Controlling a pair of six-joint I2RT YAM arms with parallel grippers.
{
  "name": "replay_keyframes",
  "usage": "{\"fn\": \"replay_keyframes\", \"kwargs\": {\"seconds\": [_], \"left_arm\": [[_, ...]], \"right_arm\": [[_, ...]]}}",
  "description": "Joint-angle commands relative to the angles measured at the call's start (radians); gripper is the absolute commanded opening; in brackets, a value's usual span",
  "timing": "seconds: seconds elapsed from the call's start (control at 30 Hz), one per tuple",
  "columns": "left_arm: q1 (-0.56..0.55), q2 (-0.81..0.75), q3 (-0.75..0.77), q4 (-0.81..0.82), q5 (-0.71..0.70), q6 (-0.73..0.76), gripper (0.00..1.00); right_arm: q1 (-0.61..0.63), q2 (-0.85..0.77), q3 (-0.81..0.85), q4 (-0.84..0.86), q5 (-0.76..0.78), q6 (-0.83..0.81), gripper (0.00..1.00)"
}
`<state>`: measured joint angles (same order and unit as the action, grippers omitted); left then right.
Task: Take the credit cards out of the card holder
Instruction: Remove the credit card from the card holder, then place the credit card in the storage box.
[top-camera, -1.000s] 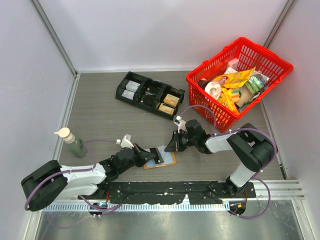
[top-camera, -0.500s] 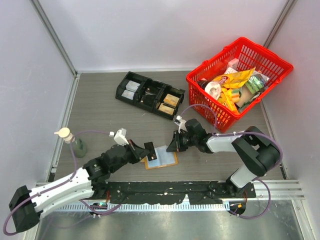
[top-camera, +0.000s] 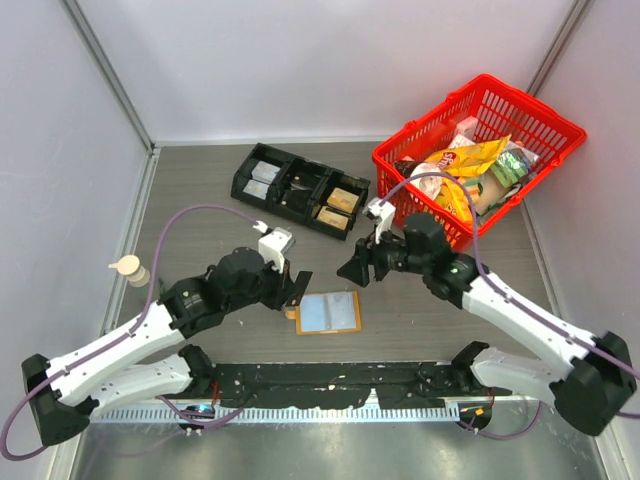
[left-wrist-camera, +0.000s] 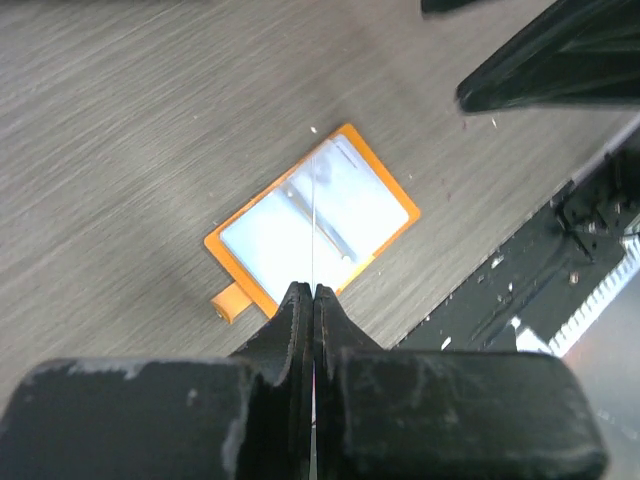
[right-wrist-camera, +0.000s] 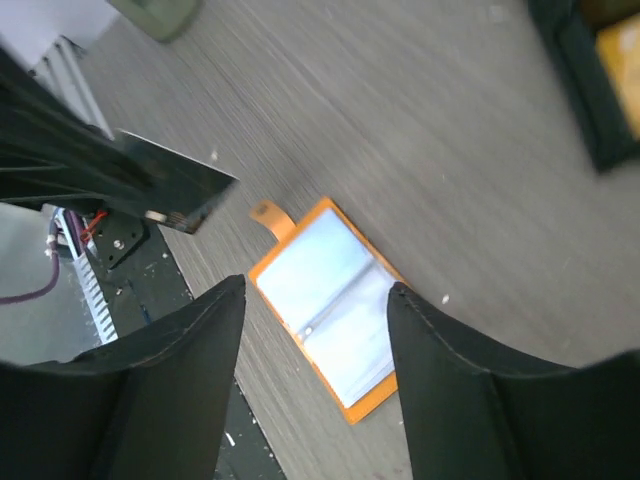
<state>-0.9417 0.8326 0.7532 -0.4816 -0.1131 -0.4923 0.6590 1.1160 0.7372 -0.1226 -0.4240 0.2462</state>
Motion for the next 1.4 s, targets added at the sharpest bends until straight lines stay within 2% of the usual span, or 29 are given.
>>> {"fn": "replay_keyframes", "kwargs": {"seconds": [0.0,0.13,0.27,0.43,0.67,0.77,0.83,0.9,0.93,0.97,1.0,1.07,1.2,1.37], "left_arm": [[0.003,0.043,0.121,-0.115,0.217,0.306,0.00],[0.003,0.082,0.224,-0.164,0.360,0.463,0.00],[0.003,0.143,0.331,-0.230,0.480,0.601,0.00],[0.004,0.235,0.428,-0.301,0.521,0.678,0.00],[0.003,0.266,0.460,-0.290,0.570,0.718,0.00],[0.003,0.281,0.480,-0.305,0.584,0.735,0.00],[0.003,0.292,0.488,-0.314,0.589,0.745,0.00],[0.003,0.299,0.492,-0.322,0.587,0.755,0.00],[0.003,0.301,0.492,-0.327,0.581,0.758,0.00],[0.003,0.301,0.492,-0.328,0.566,0.759,0.00],[0.004,0.300,0.491,-0.324,0.540,0.753,0.00],[0.004,0.295,0.486,-0.312,0.466,0.735,0.07],[0.023,0.243,0.439,-0.221,0.285,0.696,0.36],[0.180,0.140,0.329,-0.021,0.160,0.586,0.72]], "right_arm": [[0.013,-0.142,0.070,-0.043,-0.082,-0.182,0.68],[0.025,-0.203,0.103,-0.057,-0.192,-0.317,0.70],[0.059,-0.179,0.146,-0.097,-0.269,-0.415,0.70],[0.116,-0.124,0.203,-0.137,-0.311,-0.476,0.69],[0.139,-0.076,0.220,-0.137,-0.363,-0.487,0.61],[0.143,-0.061,0.220,-0.137,-0.360,-0.481,0.51],[0.143,-0.051,0.220,-0.140,-0.361,-0.475,0.40],[0.143,-0.044,0.220,-0.137,-0.357,-0.470,0.27],[0.143,-0.042,0.222,-0.137,-0.352,-0.467,0.17],[0.143,-0.041,0.222,-0.134,-0.342,-0.460,0.12],[0.145,-0.039,0.222,-0.126,-0.332,-0.455,0.01],[0.142,-0.033,0.225,-0.118,-0.311,-0.438,0.01],[0.128,0.001,0.234,-0.078,-0.231,-0.371,0.01],[0.041,0.103,0.277,0.016,-0.110,-0.171,0.01]]}}
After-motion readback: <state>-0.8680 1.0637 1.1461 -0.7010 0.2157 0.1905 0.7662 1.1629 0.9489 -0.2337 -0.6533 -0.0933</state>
